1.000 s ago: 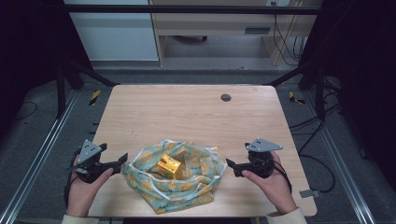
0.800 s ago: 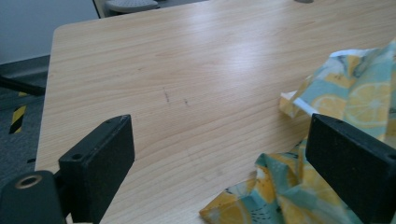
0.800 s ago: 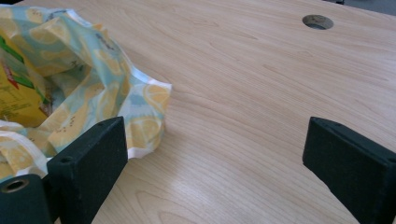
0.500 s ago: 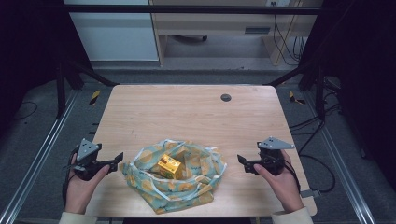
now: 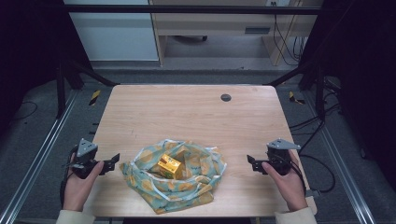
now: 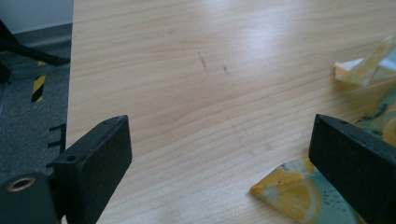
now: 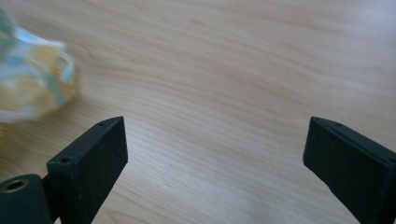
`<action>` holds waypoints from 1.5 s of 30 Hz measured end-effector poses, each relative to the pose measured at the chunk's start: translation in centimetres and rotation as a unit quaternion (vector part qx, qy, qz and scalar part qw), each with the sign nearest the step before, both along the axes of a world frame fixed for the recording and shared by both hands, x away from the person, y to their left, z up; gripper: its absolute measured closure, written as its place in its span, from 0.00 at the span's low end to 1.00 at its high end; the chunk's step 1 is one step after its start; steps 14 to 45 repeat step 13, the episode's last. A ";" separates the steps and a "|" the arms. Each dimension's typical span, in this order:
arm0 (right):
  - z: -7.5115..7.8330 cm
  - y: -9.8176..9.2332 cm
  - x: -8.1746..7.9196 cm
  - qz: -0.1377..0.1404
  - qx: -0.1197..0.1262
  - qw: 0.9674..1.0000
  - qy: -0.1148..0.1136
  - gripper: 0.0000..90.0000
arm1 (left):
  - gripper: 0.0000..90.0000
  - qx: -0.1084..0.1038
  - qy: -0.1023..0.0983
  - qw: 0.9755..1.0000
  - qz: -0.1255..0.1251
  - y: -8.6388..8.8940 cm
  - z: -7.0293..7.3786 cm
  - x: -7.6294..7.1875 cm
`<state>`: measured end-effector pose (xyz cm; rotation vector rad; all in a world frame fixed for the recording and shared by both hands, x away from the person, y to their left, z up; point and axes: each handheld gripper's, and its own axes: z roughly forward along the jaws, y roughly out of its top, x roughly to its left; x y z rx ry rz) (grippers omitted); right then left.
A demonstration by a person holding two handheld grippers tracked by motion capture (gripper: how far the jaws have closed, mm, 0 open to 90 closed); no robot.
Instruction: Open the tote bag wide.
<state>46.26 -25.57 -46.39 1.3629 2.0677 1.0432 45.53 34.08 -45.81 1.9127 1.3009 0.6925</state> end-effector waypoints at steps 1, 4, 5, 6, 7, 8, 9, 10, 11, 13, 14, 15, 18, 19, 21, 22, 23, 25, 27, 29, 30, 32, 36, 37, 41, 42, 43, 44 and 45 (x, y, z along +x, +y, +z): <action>-0.3 -0.2 0.0 -0.008 -0.005 1.000 0.010 0.08 | 0.07 0.000 0.003 1.000 0.001 0.0 -0.1 0.1; -1.0 -0.5 0.1 -0.023 -0.013 0.999 0.032 0.09 | 0.07 0.016 0.019 1.000 0.007 -0.1 -0.5 0.2; -1.2 -0.5 0.2 -0.023 -0.020 0.999 0.031 0.09 | 0.07 0.019 0.022 1.000 0.012 -0.1 -0.5 0.2; -1.3 -0.5 0.2 -0.024 -0.021 0.999 0.032 0.09 | 0.07 0.021 0.026 0.999 0.013 -0.1 -0.6 0.2; -1.3 -0.4 0.2 -0.027 -0.025 0.999 0.035 0.09 | 0.07 0.024 0.030 0.999 0.013 -0.1 -0.7 0.3; -1.4 -0.4 0.3 -0.027 -0.027 0.999 0.037 0.09 | 0.07 0.029 0.036 0.999 0.013 -0.1 -0.8 0.3; -1.5 -0.3 0.3 -0.028 -0.029 0.998 0.040 0.09 | 0.08 0.034 0.039 0.999 0.016 -0.2 -0.9 0.3; -1.5 -0.3 0.3 -0.029 -0.030 0.998 0.041 0.09 | 0.08 0.036 0.040 0.998 0.016 -0.2 -0.8 0.3; -1.6 -0.4 0.3 -0.030 -0.030 0.998 0.042 0.09 | 0.08 0.032 0.037 0.999 0.016 -0.2 -0.8 0.3; -1.6 -0.4 0.3 -0.031 -0.031 0.998 0.042 0.09 | 0.08 0.030 0.037 0.999 0.014 -0.3 -0.8 0.2; -1.6 -0.4 0.3 -0.031 -0.031 0.998 0.042 0.09 | 0.08 0.030 0.037 0.999 0.014 -0.3 -0.8 0.2; -1.6 -0.4 0.3 -0.031 -0.031 0.998 0.042 0.09 | 0.08 0.030 0.037 0.999 0.014 -0.3 -0.8 0.2; -1.6 -0.4 0.3 -0.031 -0.031 0.998 0.042 0.09 | 0.08 0.030 0.037 0.999 0.014 -0.3 -0.8 0.2; -1.6 -0.4 0.3 -0.031 -0.031 0.998 0.042 0.09 | 0.08 0.030 0.037 0.999 0.014 -0.3 -0.8 0.2; -1.6 -0.4 0.3 -0.031 -0.031 0.998 0.042 0.09 | 0.08 0.030 0.037 0.999 0.014 -0.3 -0.8 0.2; -1.6 -0.4 0.3 -0.031 -0.031 0.998 0.042 0.09 | 0.08 0.030 0.037 0.999 0.014 -0.3 -0.8 0.2; -1.6 -0.4 0.3 -0.031 -0.031 0.998 0.042 0.09 | 0.08 0.030 0.037 0.999 0.014 -0.3 -0.8 0.2; -1.6 -0.4 0.3 -0.031 -0.031 0.998 0.042 0.09 | 0.08 0.030 0.037 0.999 0.014 -0.3 -0.8 0.2; -1.6 -0.4 0.3 -0.031 -0.031 0.998 0.042 0.09 | 0.08 0.030 0.037 0.999 0.014 -0.3 -0.8 0.2; -1.6 -0.4 0.3 -0.031 -0.031 0.998 0.042 0.09 | 0.08 0.030 0.037 0.999 0.014 -0.3 -0.8 0.2; -1.6 -0.4 0.3 -0.031 -0.031 0.998 0.042 0.09 | 0.08 0.030 0.037 0.999 0.014 -0.3 -0.8 0.2; -1.6 -0.4 0.3 -0.031 -0.031 0.998 0.042 0.09 | 0.08 0.030 0.037 0.999 0.014 -0.3 -0.8 0.2; -1.6 -0.4 0.3 -0.031 -0.031 0.998 0.042 0.09 | 0.08 0.030 0.037 0.999 0.014 -0.3 -0.8 0.2; -1.6 -0.4 0.3 -0.031 -0.031 0.998 0.042 0.09 | 0.08 0.030 0.037 0.999 0.014 -0.3 -0.8 0.2; -1.6 -0.4 0.3 -0.031 -0.031 0.998 0.042 0.09 | 0.08 0.030 0.037 0.999 0.014 -0.3 -0.8 0.2; -1.6 -0.4 0.3 -0.031 -0.031 0.998 0.042 0.09 | 0.08 0.030 0.037 0.999 0.014 -0.3 -0.8 0.2; -1.6 -0.4 0.3 -0.031 -0.031 0.998 0.042 0.09 | 0.08 0.030 0.037 0.999 0.014 -0.3 -0.8 0.2; -1.6 -0.4 0.3 -0.031 -0.031 0.998 0.042 0.09 | 0.08 0.030 0.037 0.999 0.014 -0.3 -0.8 0.2; -1.6 -0.4 0.3 -0.031 -0.031 0.998 0.042 0.09 | 0.08 0.030 0.037 0.999 0.014 -0.3 -0.8 0.2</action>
